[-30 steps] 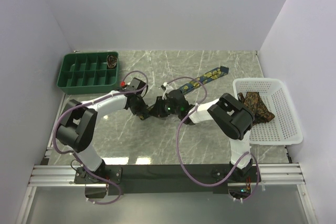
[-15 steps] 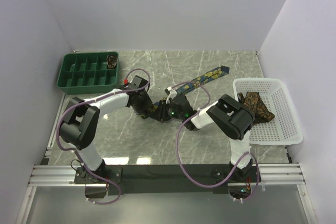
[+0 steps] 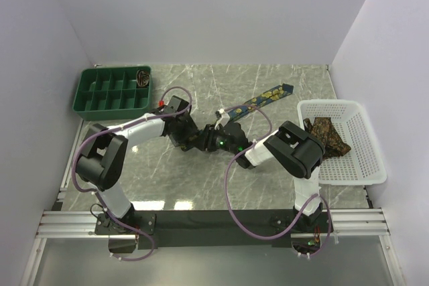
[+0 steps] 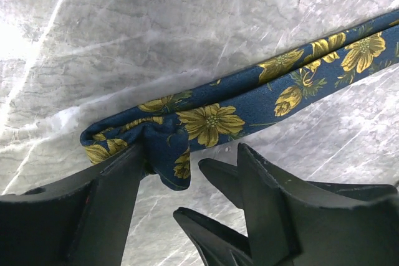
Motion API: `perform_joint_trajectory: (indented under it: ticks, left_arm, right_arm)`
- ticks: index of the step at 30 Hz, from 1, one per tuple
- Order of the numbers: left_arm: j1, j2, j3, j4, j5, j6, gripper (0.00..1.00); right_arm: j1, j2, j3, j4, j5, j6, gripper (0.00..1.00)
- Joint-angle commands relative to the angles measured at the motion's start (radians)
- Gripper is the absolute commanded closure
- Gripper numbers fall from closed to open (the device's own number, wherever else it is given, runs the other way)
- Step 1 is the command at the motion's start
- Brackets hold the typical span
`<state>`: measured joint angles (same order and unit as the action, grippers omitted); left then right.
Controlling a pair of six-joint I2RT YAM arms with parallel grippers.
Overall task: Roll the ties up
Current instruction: Roll the tie
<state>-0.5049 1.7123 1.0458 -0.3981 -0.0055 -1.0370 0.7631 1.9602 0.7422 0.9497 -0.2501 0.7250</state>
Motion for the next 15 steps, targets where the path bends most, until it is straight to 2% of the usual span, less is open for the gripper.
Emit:
perform_joint_trajectory:
  ticks: [1, 15]
  left_arm:
    - [-0.003, 0.053, -0.027, -0.013, -0.002, -0.001, 0.31]
    - [-0.003, 0.056, -0.033, 0.010, 0.025, -0.023, 0.30]
  right_arm:
    - [0.004, -0.014, -0.007, 0.084, 0.044, 0.020, 0.52]
    - [0.027, 0.048, 0.022, 0.106, 0.086, 0.091, 0.58]
